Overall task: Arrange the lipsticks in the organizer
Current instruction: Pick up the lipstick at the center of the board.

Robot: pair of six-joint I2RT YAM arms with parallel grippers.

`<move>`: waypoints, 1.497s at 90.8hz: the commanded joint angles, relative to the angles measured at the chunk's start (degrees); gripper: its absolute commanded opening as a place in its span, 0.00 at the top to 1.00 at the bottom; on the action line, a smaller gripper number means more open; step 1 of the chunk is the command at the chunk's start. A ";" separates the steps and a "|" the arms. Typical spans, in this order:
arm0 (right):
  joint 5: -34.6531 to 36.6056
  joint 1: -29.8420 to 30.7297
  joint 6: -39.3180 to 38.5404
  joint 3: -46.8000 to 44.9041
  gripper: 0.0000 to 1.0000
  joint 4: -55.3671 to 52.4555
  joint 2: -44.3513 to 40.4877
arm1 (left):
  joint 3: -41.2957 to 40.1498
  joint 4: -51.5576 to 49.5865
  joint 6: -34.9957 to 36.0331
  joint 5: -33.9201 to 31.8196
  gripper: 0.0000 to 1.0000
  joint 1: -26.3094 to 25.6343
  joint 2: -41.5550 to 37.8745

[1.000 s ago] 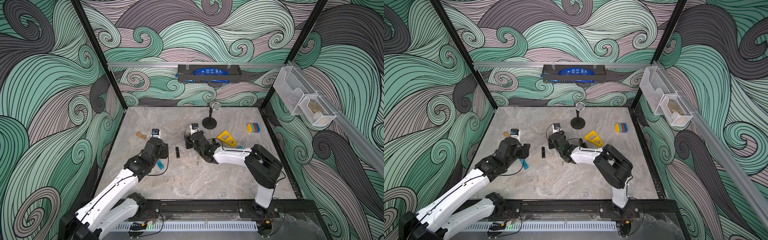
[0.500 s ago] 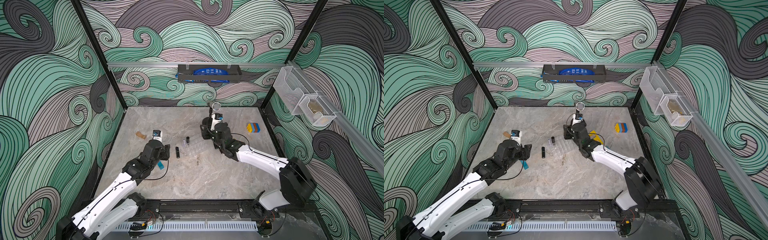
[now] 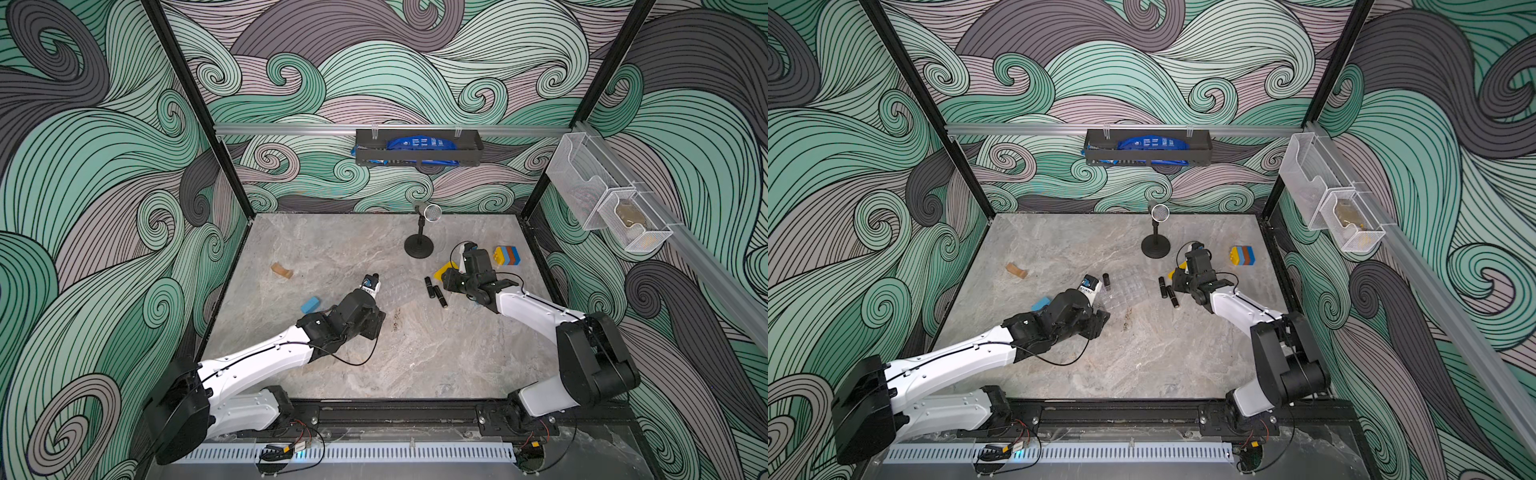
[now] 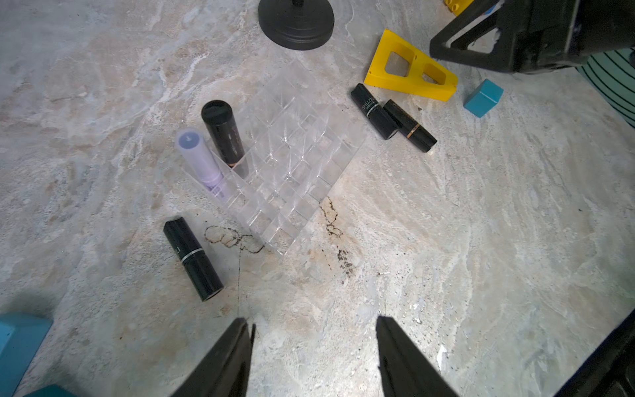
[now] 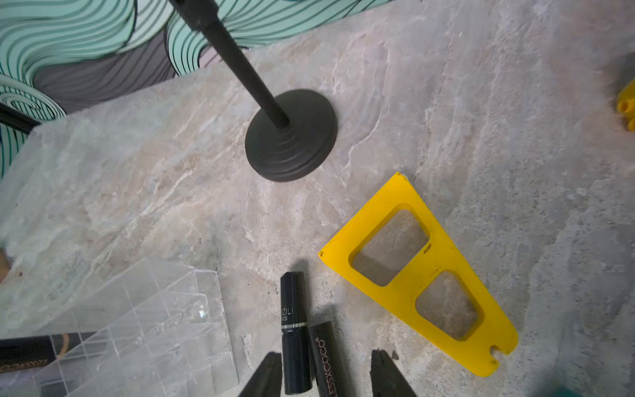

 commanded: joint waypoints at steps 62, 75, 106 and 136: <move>2.94 3.61 -3.93 0.98 0.64 -3.01 7.97 | 1.00 1.20 -0.25 -0.19 0.39 -0.26 -0.90; 4.10 3.61 -4.01 0.57 0.66 -2.72 8.50 | 0.73 1.18 -0.24 -0.22 0.39 -0.25 -1.07; 7.61 4.72 -3.09 2.62 0.67 -2.32 13.14 | 0.78 1.55 -0.39 -0.05 0.39 -0.25 -1.03; 9.07 6.72 -2.04 1.41 0.77 -6.52 2.45 | 1.39 -5.28 2.10 -7.55 0.39 0.00 -7.81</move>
